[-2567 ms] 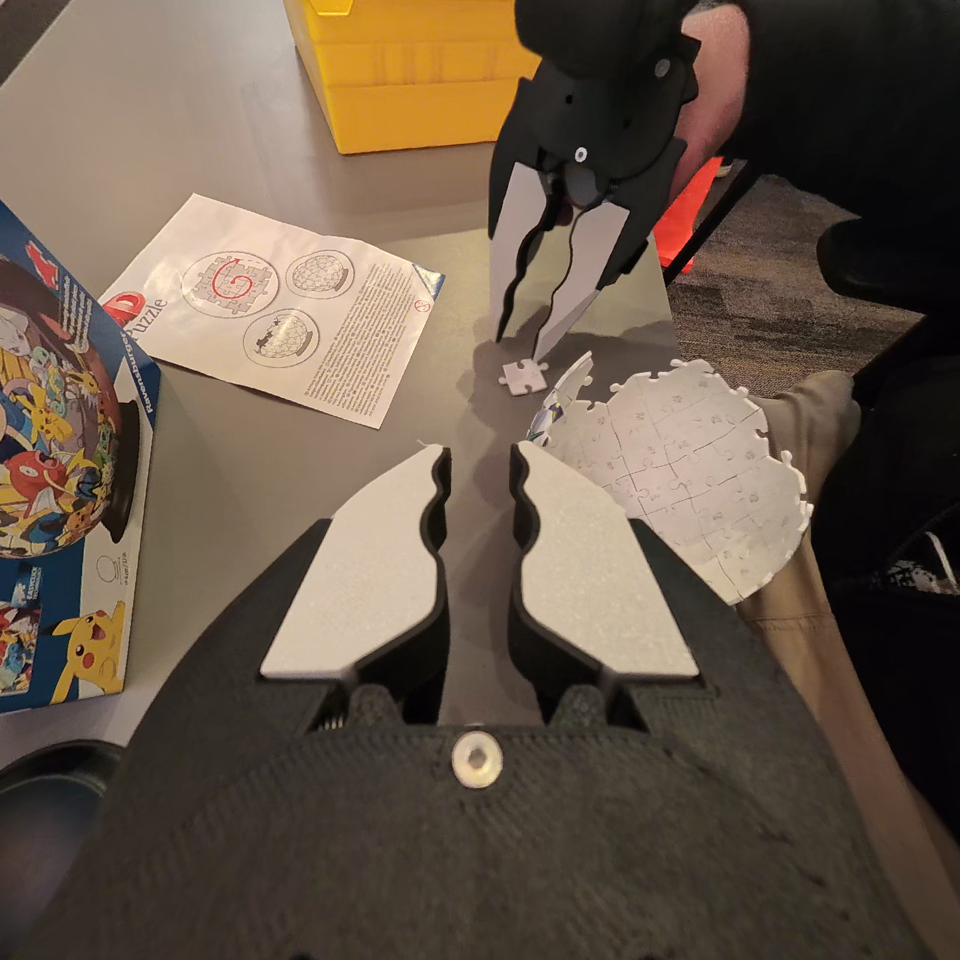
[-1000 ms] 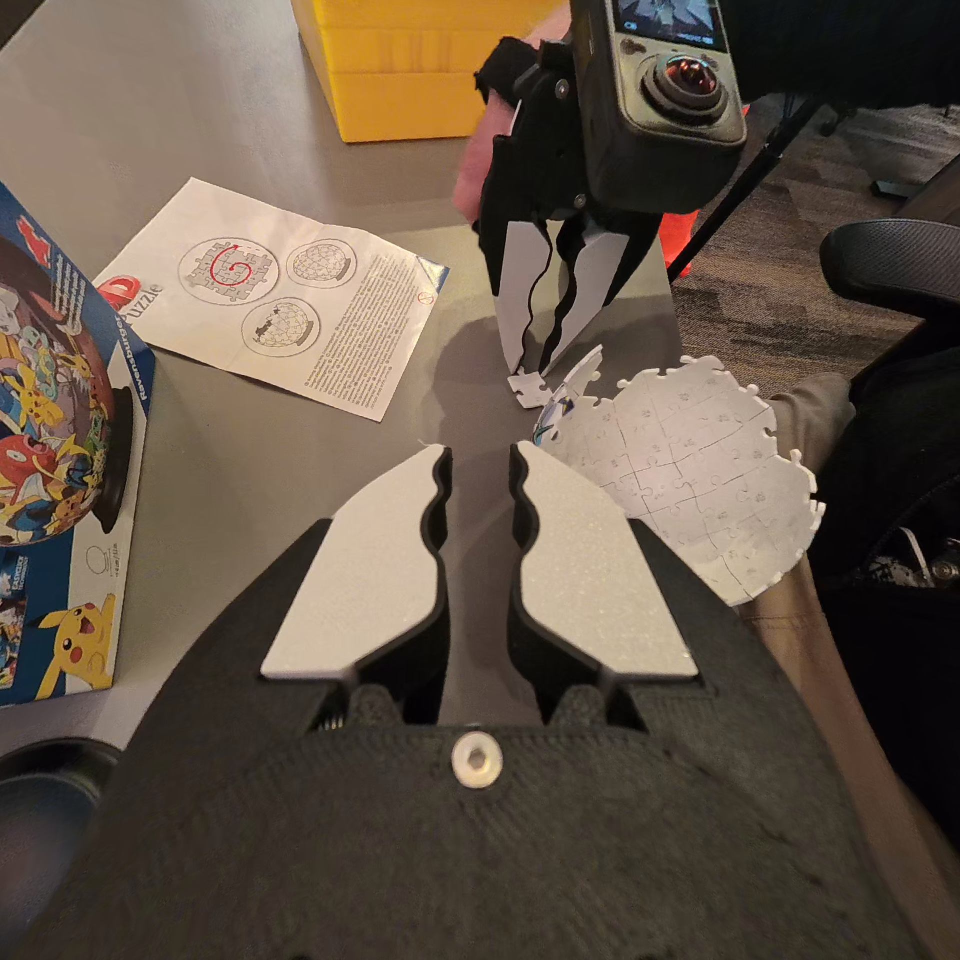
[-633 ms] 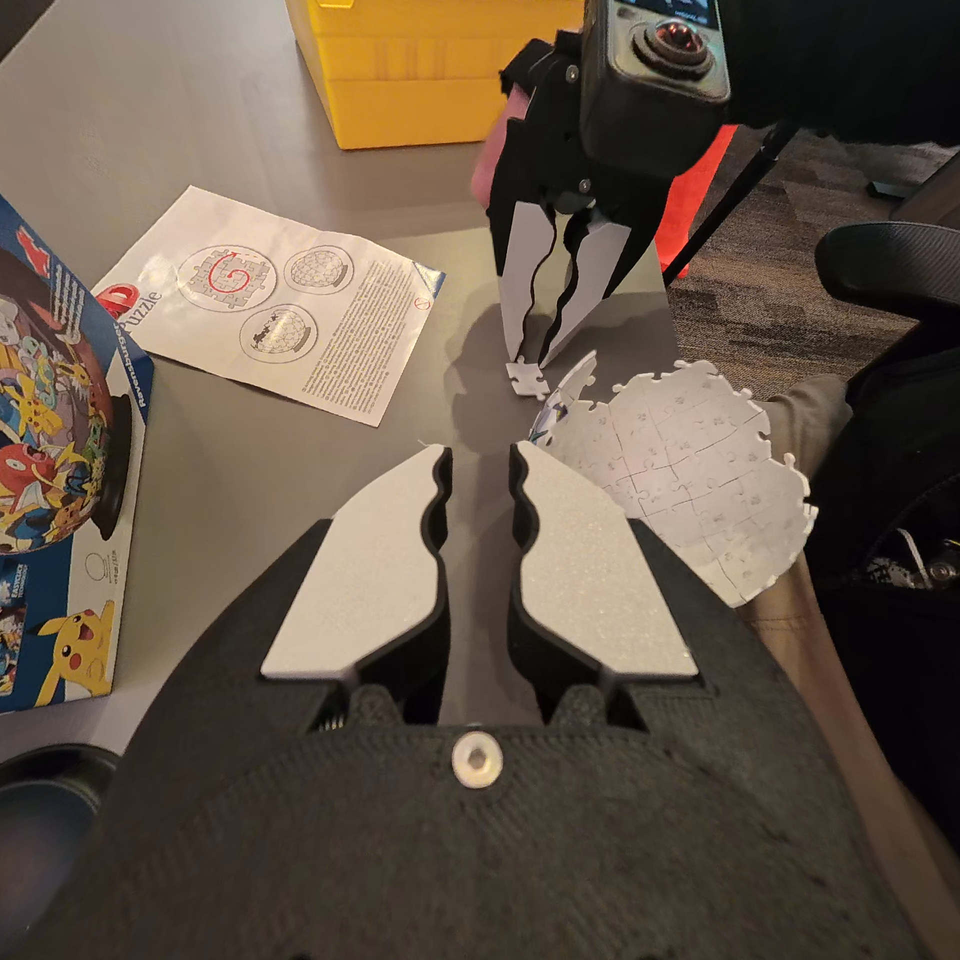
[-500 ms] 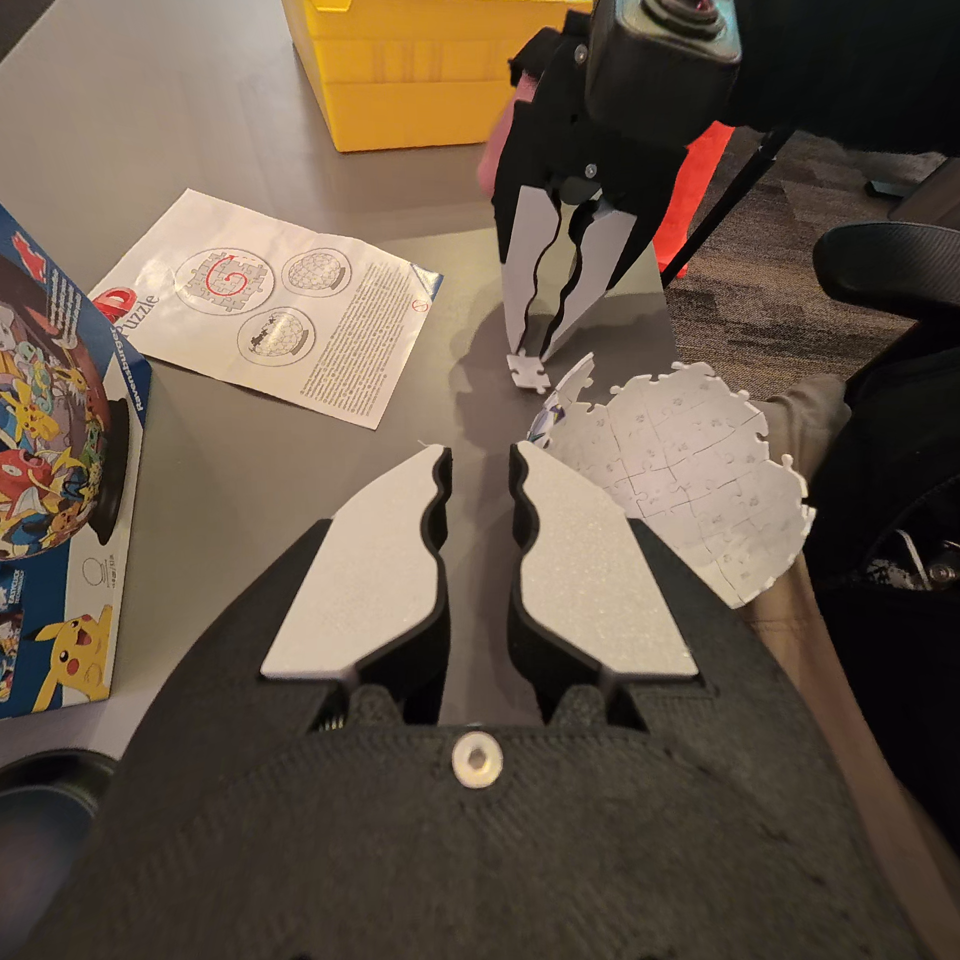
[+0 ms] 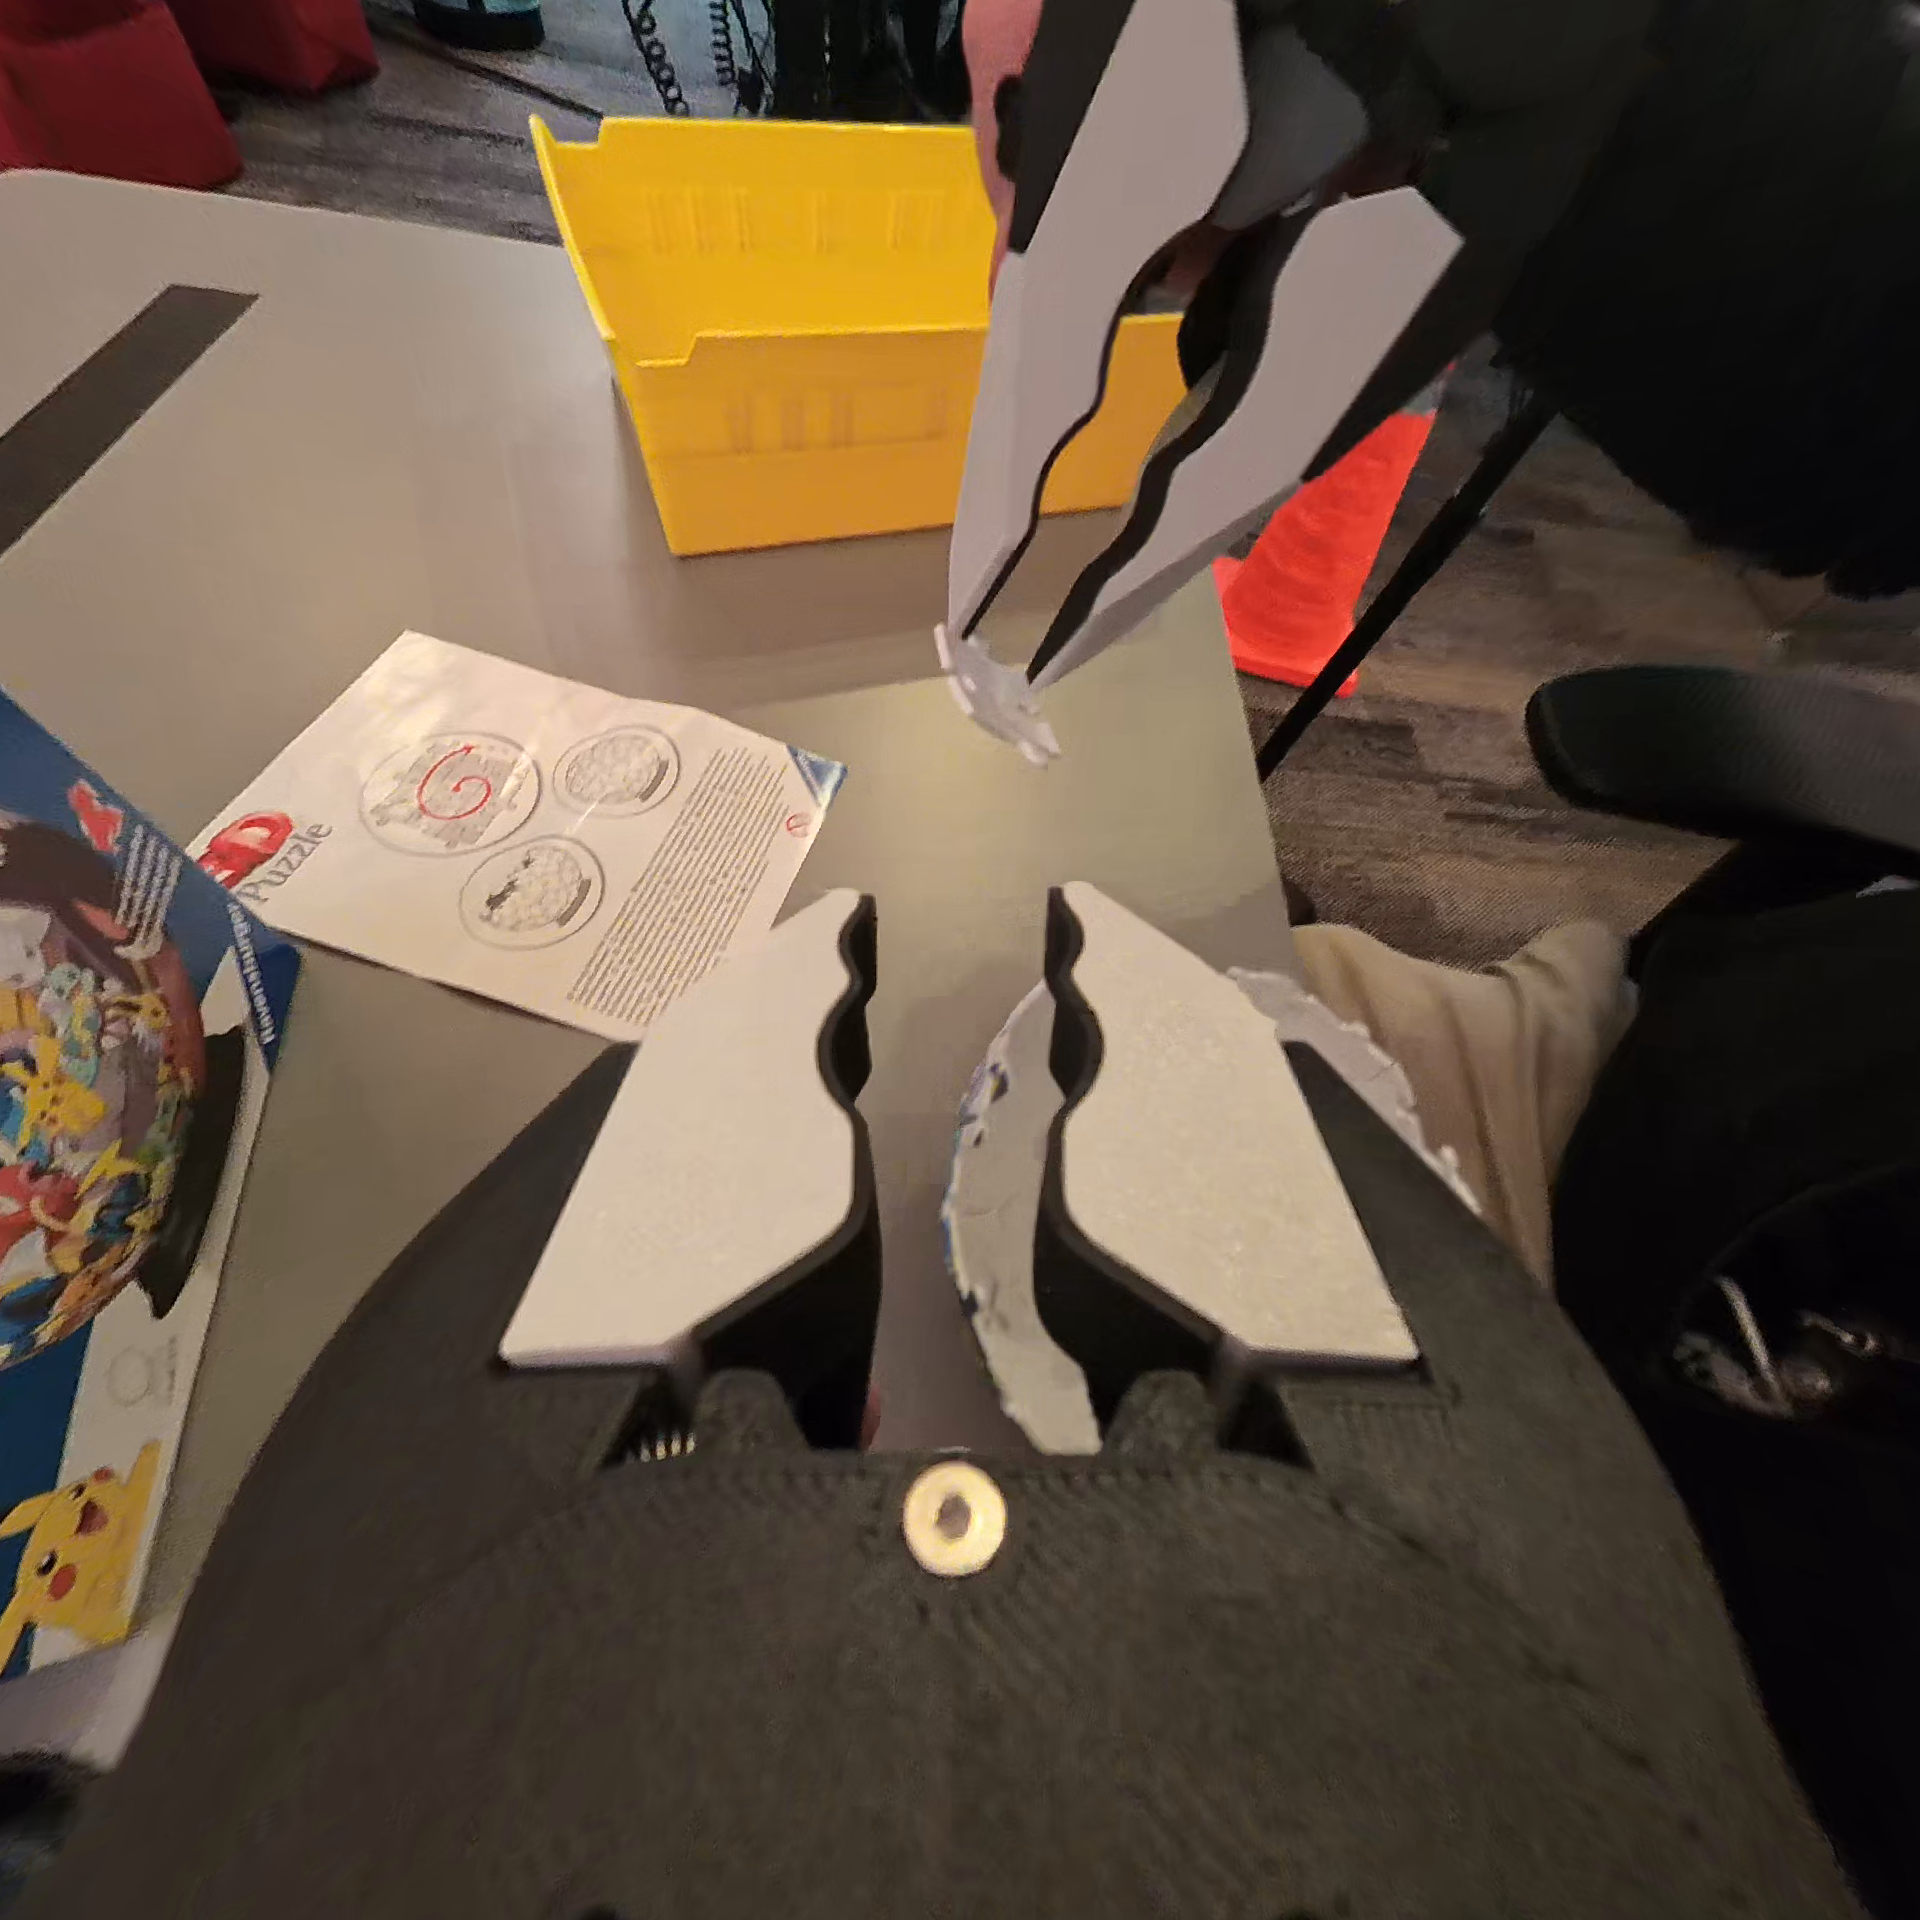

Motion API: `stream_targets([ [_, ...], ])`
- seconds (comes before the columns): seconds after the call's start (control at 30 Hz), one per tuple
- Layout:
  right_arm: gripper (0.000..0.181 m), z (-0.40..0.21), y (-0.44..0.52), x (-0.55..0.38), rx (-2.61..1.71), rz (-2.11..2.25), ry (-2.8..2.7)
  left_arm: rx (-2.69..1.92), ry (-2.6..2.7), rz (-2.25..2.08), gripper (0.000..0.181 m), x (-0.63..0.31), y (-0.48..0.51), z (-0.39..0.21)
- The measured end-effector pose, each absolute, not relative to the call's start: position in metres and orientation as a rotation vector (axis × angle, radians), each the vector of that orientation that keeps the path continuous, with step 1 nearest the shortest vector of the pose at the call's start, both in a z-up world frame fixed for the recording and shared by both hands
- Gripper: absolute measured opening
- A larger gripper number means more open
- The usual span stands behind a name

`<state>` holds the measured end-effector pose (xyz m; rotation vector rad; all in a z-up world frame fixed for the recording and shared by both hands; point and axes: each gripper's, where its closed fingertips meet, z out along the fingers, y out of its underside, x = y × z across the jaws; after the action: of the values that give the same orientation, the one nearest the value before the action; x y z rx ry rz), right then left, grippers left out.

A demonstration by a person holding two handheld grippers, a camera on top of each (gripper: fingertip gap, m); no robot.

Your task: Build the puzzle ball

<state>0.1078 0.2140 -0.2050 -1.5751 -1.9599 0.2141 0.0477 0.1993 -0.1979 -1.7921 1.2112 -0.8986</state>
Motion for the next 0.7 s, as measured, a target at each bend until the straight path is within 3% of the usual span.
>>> stream_targets([
  [0.2,0.015,-0.183,0.206,0.077,-1.44,0.095,-1.987,-1.809,1.104,-1.026,0.033,0.06,0.198,-0.192],
  [0.47,0.014,-0.178,0.205,0.068,-1.394,-0.004,-1.987,-1.783,0.998,-1.201,0.002,0.065,0.196,-0.182],
  [0.5,0.004,-0.178,0.205,0.067,-1.384,-0.016,-1.985,-1.78,0.992,-1.21,0.002,0.065,0.196,-0.182],
  [0.7,0.011,-0.169,0.198,0.066,-1.482,0.196,-1.892,-1.748,1.007,-1.239,0.002,0.063,0.194,-0.18],
])
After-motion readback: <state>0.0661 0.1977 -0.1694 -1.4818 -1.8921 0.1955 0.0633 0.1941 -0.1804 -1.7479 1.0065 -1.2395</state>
